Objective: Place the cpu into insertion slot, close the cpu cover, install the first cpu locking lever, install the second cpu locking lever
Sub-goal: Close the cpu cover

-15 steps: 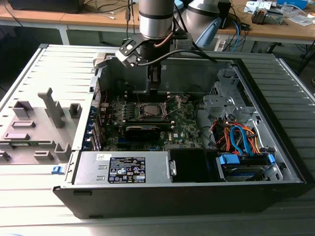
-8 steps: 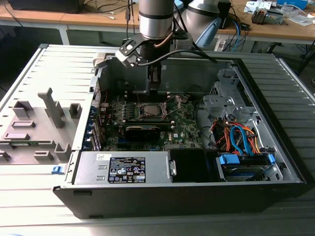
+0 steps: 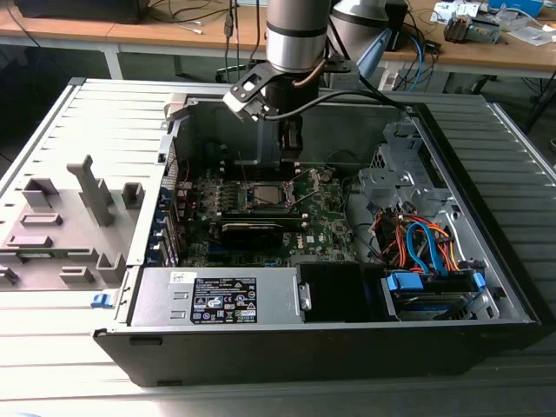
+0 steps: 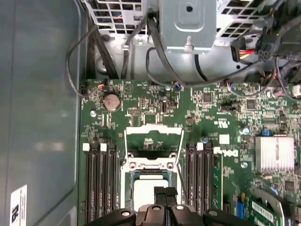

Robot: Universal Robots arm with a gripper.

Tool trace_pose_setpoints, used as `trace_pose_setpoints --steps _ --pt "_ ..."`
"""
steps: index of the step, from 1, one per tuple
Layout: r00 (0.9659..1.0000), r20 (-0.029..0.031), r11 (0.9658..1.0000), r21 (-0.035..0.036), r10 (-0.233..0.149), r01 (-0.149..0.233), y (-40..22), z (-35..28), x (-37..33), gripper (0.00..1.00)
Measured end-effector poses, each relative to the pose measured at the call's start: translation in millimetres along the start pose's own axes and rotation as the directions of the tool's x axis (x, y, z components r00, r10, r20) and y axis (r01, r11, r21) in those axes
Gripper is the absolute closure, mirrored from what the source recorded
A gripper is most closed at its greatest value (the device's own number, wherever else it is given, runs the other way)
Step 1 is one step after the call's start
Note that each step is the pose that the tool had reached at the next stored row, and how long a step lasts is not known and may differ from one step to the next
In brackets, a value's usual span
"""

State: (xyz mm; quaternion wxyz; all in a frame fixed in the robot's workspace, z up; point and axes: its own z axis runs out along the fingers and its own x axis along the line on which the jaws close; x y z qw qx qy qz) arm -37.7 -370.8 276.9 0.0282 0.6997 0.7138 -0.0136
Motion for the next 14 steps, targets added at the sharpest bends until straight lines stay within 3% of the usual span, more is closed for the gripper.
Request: trace_pose_setpoints --steps 6,12,14 --pt "0.9992 -0.0048 0.9992 -0.0022 -0.041 0.041 11.0 0.9 -0.1 0.89" --pt "0.9990 -0.0055 0.9990 0.0054 -0.045 0.045 35.4 6.1 0.2 0.89" --pt "0.9989 -0.0055 0.9989 0.0075 -0.046 0.046 40.7 8.0 0.6 0.89"
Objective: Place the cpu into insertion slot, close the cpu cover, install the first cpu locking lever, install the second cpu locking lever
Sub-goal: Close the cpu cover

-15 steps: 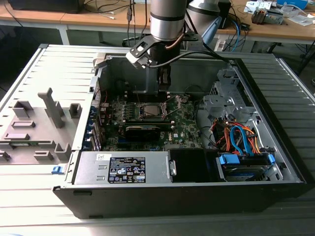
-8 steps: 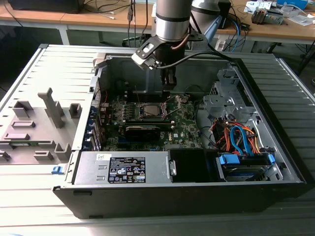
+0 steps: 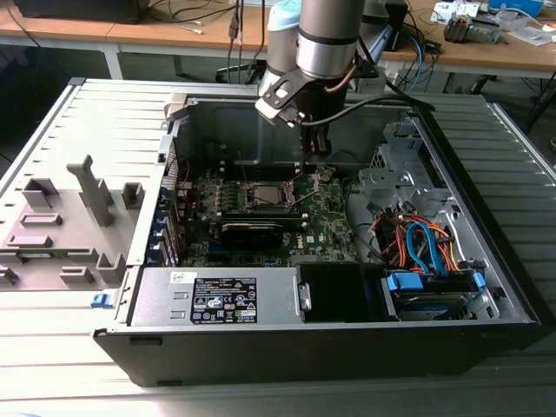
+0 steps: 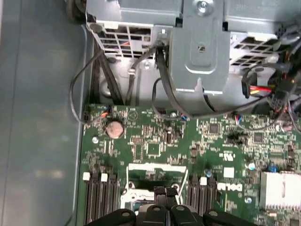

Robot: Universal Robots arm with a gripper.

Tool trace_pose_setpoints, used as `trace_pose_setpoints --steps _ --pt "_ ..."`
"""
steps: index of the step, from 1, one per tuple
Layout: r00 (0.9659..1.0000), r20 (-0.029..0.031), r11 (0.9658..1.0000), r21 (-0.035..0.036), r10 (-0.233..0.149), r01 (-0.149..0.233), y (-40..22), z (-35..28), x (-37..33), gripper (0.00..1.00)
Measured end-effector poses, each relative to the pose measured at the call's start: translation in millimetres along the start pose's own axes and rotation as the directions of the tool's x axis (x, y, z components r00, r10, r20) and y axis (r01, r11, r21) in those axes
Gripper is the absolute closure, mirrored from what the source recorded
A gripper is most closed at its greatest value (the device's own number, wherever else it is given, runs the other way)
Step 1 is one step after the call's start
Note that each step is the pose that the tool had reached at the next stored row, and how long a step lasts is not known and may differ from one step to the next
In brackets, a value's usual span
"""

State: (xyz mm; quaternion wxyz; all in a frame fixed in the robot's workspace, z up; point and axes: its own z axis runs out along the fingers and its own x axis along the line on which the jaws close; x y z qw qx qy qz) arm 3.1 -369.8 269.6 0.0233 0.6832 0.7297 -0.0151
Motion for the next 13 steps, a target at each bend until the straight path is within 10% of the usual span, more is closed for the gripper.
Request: trace_pose_setpoints --steps 13 --pt "0.9999 -0.0014 0.9997 0.0158 -0.016 0.016 47.0 19.8 6.3 0.89"
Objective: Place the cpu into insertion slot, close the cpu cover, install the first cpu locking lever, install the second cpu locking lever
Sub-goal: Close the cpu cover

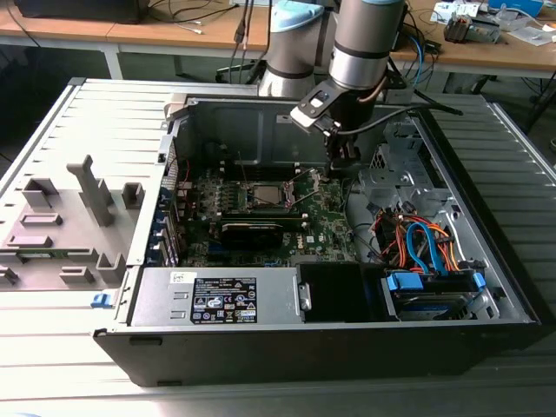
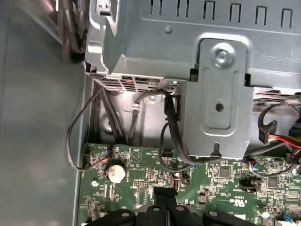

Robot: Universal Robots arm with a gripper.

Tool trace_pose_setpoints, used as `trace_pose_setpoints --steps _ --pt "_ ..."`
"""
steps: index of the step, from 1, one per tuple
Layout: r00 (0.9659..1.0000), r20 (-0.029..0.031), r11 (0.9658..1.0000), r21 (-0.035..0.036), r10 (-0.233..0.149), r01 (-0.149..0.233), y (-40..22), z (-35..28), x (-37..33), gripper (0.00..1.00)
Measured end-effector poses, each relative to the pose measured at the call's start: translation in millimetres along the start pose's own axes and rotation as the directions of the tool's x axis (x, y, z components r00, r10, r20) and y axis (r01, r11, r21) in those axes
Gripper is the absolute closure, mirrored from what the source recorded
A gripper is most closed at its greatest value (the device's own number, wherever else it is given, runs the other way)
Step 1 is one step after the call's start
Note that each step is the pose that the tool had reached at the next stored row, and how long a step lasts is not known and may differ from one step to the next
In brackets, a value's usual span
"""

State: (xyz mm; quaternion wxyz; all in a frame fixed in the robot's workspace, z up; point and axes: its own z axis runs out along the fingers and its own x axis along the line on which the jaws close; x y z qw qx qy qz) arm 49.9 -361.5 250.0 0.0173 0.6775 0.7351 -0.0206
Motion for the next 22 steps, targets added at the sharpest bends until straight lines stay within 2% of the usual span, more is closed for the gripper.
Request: trace_pose_setpoints --steps 3,5,9,11,13,15,17,19,22 --pt "1.0000 0.0000 1.0000 0.0000 0.000 0.000 -2.4 2.5 1.8 0.89" --pt "1.0000 0.0001 1.0000 0.0000 0.000 0.000 -7.0 2.6 2.3 0.89" --pt "1.0000 -0.0001 1.0000 0.0000 0.000 0.000 -22.4 2.7 3.6 0.89" --pt "1.0000 -0.0002 1.0000 -0.0001 0.000 0.000 -28.2 2.7 4.1 0.89" --pt "1.0000 -0.0003 1.0000 -0.0003 0.000 0.000 -56.3 3.4 6.6 0.89" --pt "1.0000 -0.0001 1.0000 -0.0002 0.000 0.000 -73.6 8.0 8.2 0.89" --pt "1.0000 -0.0001 1.0000 -0.0002 0.000 0.000 -78.6 9.9 8.7 0.89" --pt "1.0000 -0.0002 1.0000 -0.0004 0.000 0.000 -89.6 16.5 10.1 0.89" --pt "1.0000 -0.0002 1.0000 -0.0004 0.000 0.000 -100.9 22.7 11.3 0.89"
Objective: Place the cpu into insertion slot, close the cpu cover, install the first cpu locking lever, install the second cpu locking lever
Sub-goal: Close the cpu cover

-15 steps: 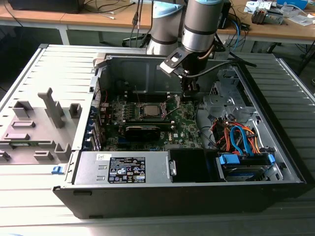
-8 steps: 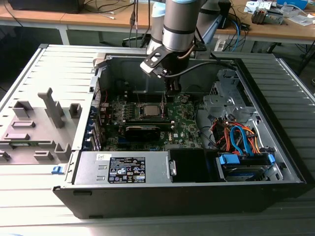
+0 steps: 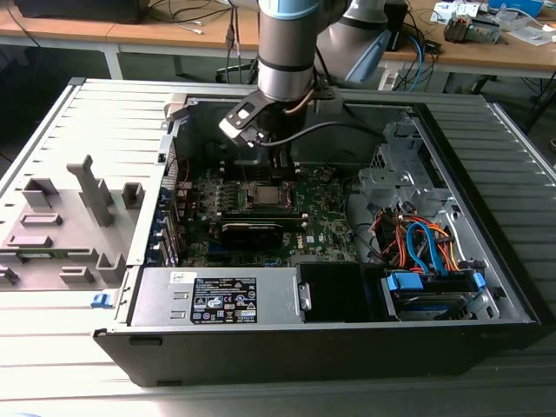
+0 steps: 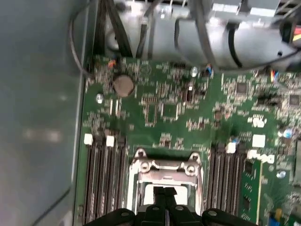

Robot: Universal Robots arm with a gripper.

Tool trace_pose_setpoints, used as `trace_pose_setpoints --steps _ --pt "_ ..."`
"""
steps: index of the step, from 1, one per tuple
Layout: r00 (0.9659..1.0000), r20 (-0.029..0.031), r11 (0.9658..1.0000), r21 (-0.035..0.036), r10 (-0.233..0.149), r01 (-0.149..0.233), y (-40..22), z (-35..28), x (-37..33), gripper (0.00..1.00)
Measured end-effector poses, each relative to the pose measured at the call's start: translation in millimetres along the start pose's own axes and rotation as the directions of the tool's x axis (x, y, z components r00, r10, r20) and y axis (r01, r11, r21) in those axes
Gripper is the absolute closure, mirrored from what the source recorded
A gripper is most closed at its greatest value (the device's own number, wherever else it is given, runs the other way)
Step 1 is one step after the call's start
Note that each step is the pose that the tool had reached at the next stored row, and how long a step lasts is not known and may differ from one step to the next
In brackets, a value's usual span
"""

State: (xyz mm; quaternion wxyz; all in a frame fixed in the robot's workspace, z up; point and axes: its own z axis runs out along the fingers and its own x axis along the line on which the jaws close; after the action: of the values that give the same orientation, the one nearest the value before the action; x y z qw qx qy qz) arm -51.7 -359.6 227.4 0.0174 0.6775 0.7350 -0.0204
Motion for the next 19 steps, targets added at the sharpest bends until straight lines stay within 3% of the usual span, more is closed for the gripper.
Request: trace_pose_setpoints --steps 4,7,19 --pt "1.0000 0.0000 1.0000 0.0000 0.000 0.000 -13.2 7.7 1.1 0.89" --pt "1.0000 0.0000 1.0000 0.0000 0.000 0.000 -18.0 11.9 1.6 0.89" --pt "1.0000 0.0010 1.0000 0.0007 0.000 0.000 -21.2 22.4 2.3 0.89"
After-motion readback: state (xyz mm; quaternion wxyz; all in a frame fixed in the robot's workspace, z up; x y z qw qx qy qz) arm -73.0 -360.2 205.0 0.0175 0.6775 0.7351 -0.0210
